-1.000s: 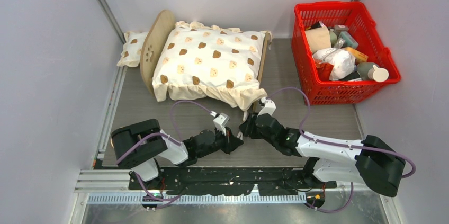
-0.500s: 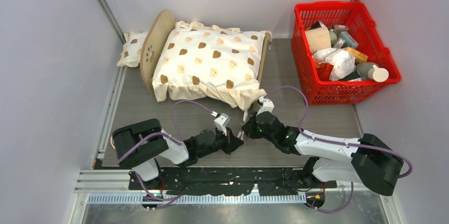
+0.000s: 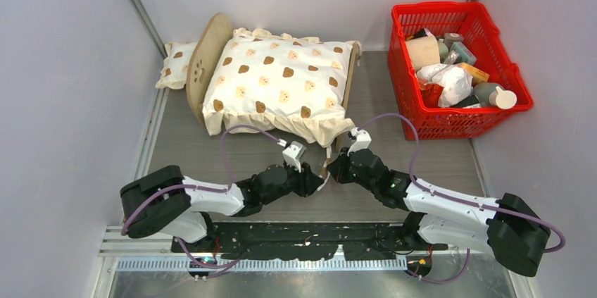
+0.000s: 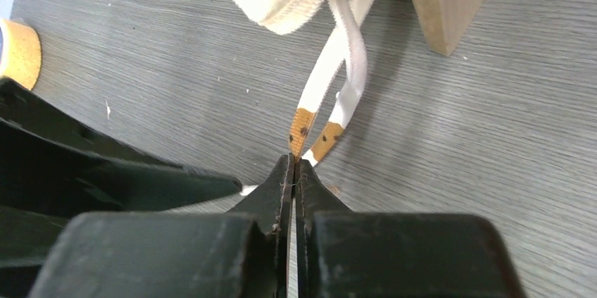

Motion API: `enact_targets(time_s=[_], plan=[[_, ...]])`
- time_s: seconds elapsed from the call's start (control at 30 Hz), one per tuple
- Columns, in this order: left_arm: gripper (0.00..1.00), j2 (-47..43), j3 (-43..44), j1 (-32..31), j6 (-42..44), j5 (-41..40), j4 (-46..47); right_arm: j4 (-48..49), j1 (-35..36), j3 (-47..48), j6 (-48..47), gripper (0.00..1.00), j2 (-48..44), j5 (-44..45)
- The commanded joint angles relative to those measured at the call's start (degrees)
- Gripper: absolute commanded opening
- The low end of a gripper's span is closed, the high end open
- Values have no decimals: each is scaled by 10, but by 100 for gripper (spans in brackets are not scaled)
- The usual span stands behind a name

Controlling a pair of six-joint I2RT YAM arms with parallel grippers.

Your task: Set up the pet bed

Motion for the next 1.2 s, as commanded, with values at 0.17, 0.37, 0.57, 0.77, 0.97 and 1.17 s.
enact_targets(time_s=[0.17, 0.37, 0.57, 0.77, 0.97, 1.17], plan=[[37, -36, 126, 27, 17, -36, -160, -10, -12, -6, -42, 5, -42, 1], [37, 12, 172, 57, -20, -37, -146, 0, -20, -17, -55, 5, -39, -17], [37, 61, 207, 81, -28, -38, -147, 15, -20, -25, -95, 5, -41, -17], [39, 103, 211, 84, -18, -26, -45, 29, -20, -26, -122, 5, -46, -16], [40, 123, 227, 84, 14, -38, -38, 31, -20, -22, -126, 5, -35, -26], [41, 136, 245, 87, 23, -56, -64, 29, -20, -16, -131, 5, -29, -30]])
